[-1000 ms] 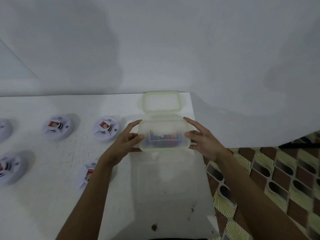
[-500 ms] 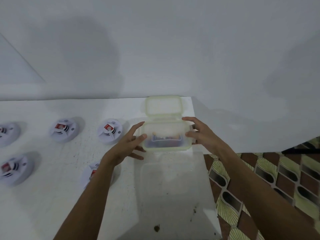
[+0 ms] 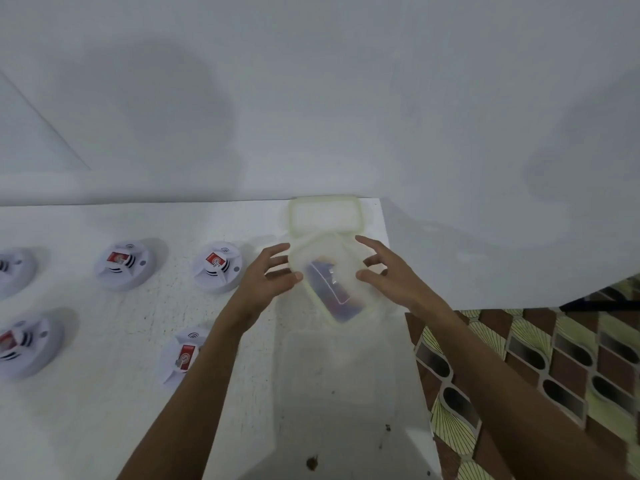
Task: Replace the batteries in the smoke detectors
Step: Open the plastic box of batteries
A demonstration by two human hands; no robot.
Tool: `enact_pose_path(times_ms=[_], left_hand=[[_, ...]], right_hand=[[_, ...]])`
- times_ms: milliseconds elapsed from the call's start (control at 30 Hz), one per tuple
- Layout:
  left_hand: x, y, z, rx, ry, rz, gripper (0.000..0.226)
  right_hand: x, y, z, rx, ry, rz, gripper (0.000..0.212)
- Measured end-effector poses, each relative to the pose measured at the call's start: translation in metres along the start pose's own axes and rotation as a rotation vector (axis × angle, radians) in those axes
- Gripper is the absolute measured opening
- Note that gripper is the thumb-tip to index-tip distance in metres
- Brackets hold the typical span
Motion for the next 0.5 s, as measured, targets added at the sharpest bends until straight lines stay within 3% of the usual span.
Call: enact_pose_path(times_ms=[233,333,500], left_hand=[[0.004,-0.001,-0.009,0.056,-0.021,0.059,0.053],[0.005,-0.003,-0.006,0.005,-0.061,0.033,0.05],[0.006,0.001,-0.004,0.091,-0.033,0.039,0.057]], right_hand=[[0.002,0.01,-0.011,0.102,-0.085,-0.012,0.053],[0.0,0.016,-0.014,0.098,-0.201,-0.019,0.05],[-0.005,0.015,-0.017,0.08,-0.309,-0.051,0.05]])
Point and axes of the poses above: each hand's wrist, its own y-axis away from the middle knuckle, its own z-axis out of the back of the hand, x = y × z, the point moved 1 cm from there along -y, towards the middle knuckle, and after that the axes turned 10 degrees about -y, right-handed, at the moved point
